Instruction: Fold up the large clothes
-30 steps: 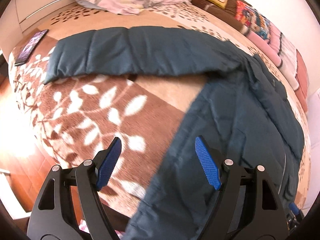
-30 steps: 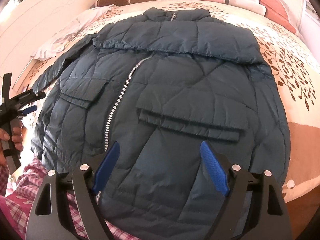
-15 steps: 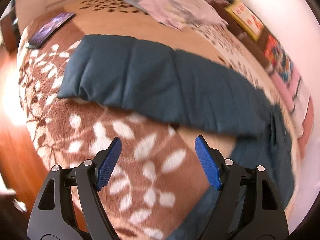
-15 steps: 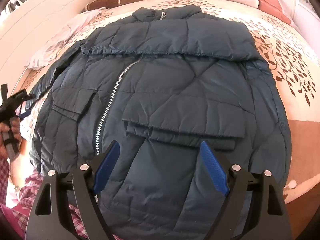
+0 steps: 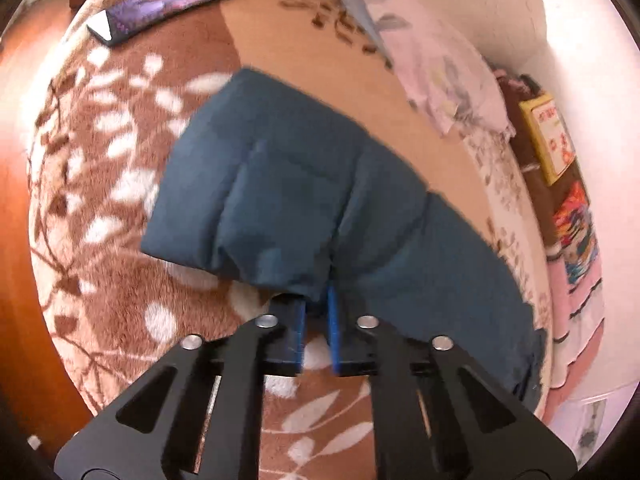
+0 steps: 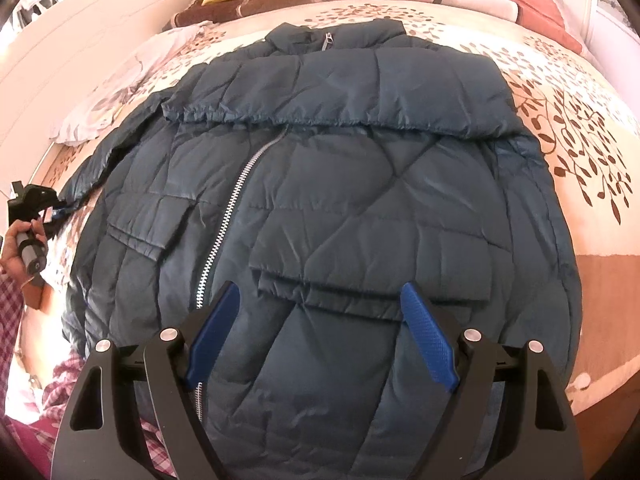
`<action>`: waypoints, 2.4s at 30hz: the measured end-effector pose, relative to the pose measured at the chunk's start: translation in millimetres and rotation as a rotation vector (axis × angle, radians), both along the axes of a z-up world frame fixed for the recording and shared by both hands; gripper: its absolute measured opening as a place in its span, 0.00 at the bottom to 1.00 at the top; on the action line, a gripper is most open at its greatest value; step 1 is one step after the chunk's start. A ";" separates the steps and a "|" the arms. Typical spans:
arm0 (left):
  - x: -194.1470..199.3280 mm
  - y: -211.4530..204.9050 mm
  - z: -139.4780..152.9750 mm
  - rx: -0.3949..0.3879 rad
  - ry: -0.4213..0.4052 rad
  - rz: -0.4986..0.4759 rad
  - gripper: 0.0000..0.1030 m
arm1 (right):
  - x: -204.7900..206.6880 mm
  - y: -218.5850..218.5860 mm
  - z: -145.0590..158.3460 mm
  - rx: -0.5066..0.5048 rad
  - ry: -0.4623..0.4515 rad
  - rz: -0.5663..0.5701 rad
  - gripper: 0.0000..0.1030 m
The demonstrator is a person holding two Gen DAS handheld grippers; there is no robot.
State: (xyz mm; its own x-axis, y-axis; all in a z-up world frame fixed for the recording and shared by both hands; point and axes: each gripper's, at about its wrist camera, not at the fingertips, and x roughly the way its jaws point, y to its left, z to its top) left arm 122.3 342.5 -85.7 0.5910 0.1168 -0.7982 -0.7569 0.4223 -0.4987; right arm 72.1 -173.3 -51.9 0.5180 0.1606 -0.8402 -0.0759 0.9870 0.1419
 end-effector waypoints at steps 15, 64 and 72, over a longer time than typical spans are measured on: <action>28.9 -161.6 231.2 0.487 -0.454 -0.542 0.04 | -15.5 -38.8 15.5 0.090 -0.084 -0.076 0.79; -24.7 -359.6 84.6 0.405 -0.124 -1.138 0.79 | 49.8 -78.0 19.0 0.280 -0.081 -0.150 0.79; -51.0 -322.7 70.7 0.369 -0.081 -1.057 0.79 | 106.9 -64.5 8.0 0.264 -0.029 -0.207 0.69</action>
State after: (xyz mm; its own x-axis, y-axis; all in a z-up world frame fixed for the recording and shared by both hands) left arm 71.4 19.7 -15.0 0.5816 -0.2526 -0.7732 0.0977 0.9654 -0.2419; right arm 179.0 -237.7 -43.9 0.5858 0.2599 -0.7677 0.1145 0.9112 0.3958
